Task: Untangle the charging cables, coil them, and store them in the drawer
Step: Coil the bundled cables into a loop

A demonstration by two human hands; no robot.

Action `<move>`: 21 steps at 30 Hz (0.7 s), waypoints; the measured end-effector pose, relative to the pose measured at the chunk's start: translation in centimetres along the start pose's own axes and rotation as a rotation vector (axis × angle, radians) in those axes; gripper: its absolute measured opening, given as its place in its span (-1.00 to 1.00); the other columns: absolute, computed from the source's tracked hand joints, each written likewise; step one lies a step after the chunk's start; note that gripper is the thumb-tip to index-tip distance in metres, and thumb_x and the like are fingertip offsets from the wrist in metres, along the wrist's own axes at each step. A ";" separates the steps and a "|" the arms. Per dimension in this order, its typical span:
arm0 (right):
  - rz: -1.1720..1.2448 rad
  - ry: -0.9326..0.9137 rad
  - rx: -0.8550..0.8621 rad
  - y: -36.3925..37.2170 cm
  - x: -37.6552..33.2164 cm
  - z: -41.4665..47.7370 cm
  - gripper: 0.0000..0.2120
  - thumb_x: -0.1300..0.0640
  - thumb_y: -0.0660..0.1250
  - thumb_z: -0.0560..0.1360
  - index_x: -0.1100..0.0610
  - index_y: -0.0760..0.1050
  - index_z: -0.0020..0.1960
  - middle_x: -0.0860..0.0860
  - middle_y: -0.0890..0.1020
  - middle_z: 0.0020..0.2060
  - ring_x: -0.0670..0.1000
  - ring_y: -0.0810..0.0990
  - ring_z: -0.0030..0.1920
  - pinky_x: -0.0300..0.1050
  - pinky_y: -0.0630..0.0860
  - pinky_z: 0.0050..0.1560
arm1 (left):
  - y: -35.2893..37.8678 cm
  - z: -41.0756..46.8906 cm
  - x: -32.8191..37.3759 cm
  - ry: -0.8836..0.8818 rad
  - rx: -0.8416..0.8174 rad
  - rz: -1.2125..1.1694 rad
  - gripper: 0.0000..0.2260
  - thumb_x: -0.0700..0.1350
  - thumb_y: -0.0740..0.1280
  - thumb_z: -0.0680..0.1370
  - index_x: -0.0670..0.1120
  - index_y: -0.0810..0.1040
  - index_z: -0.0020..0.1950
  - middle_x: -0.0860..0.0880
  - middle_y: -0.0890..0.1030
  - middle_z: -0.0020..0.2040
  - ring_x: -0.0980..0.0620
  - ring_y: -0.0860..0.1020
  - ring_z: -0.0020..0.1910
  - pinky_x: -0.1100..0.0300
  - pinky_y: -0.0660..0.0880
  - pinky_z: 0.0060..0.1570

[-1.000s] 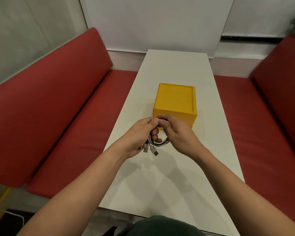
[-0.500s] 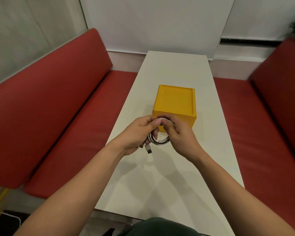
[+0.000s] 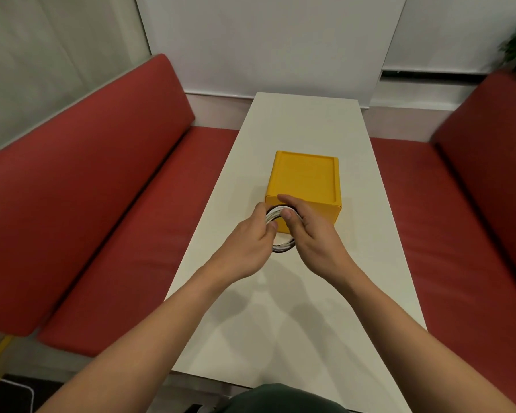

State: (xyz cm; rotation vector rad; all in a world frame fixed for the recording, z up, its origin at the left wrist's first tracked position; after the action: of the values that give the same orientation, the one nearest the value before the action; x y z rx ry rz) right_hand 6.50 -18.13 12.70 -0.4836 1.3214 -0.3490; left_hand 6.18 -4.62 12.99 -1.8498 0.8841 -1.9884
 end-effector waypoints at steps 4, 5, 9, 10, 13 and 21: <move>0.002 0.010 0.091 0.0 -0.3 0.1 -0.72 -0.03 0.13 0.74 -0.01 0.55 0.29 -0.09 0.68 -0.02 -0.05 0.61 0.01 0.04 0.54 0.04 | -0.3 0.4 0.1 -0.012 0.020 -0.020 -0.87 0.00 0.13 0.74 0.04 0.44 0.19 -0.03 0.58 -0.19 -0.03 0.59 -0.30 0.08 0.49 -0.35; 0.010 0.017 0.078 0.1 -0.3 0.1 -0.73 -0.03 0.13 0.74 -0.01 0.55 0.28 -0.11 0.68 -0.04 -0.05 0.60 -0.01 0.04 0.54 0.03 | -0.3 0.5 -0.3 -0.071 0.003 -0.149 -0.87 -0.01 0.17 0.74 0.03 0.49 0.14 -0.03 0.61 -0.19 -0.02 0.59 -0.31 0.13 0.47 -0.37; 0.014 0.007 -0.010 0.0 -0.7 0.0 -0.74 -0.04 0.15 0.73 -0.02 0.55 0.27 -0.16 0.66 -0.10 -0.09 0.59 -0.11 -0.11 0.49 -0.10 | 0.1 0.3 -1.2 -0.247 -0.173 -0.663 -0.80 -0.08 0.25 0.71 -0.15 0.59 0.20 0.01 0.53 -0.31 0.02 0.52 -0.25 0.16 0.36 -0.33; 0.014 0.005 -0.018 0.0 -0.8 0.0 -0.75 -0.04 0.15 0.73 -0.03 0.54 0.27 -0.16 0.67 -0.07 -0.13 0.61 -0.08 -0.17 0.49 -0.11 | 0.1 0.1 -1.1 -0.271 -0.226 -0.754 -0.78 -0.05 0.23 0.71 -0.14 0.59 0.21 0.01 0.49 -0.32 0.02 0.53 -0.23 0.17 0.38 -0.35; 0.007 -0.013 -0.021 -0.1 -1.1 -0.3 -0.76 -0.03 0.15 0.73 -0.05 0.54 0.27 -0.20 0.68 0.00 -0.24 0.61 0.04 -0.25 0.48 -0.03 | 0.3 -0.6 -0.4 -0.357 -0.341 -0.959 -0.66 0.11 0.15 0.71 -0.11 0.55 0.17 -0.01 0.41 -0.33 0.00 0.54 -0.25 0.18 0.45 -0.39; 0.064 -0.014 0.027 0.5 -1.2 -1.2 -0.74 -0.03 0.17 0.72 -0.03 0.55 0.31 -0.16 0.67 -0.03 -0.01 0.62 -0.04 0.02 0.53 -0.02 | 0.7 -1.2 -1.6 -0.412 -0.303 -0.976 -0.68 0.10 0.24 0.69 -0.09 0.51 -0.13 0.02 0.35 -0.41 0.03 0.54 -0.28 0.20 0.43 -0.29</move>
State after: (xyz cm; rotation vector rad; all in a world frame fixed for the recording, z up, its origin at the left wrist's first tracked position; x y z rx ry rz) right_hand 5.04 -17.31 13.25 -0.4191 1.3136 -0.3092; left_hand 5.10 -3.95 11.30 -3.1269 0.1303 -1.7931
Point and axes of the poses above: each hand's wrist, its own z-axis towards the middle knuckle, its own y-axis out of the palm, x = y × z, the point moved 7 cm from there along z, towards the middle knuckle
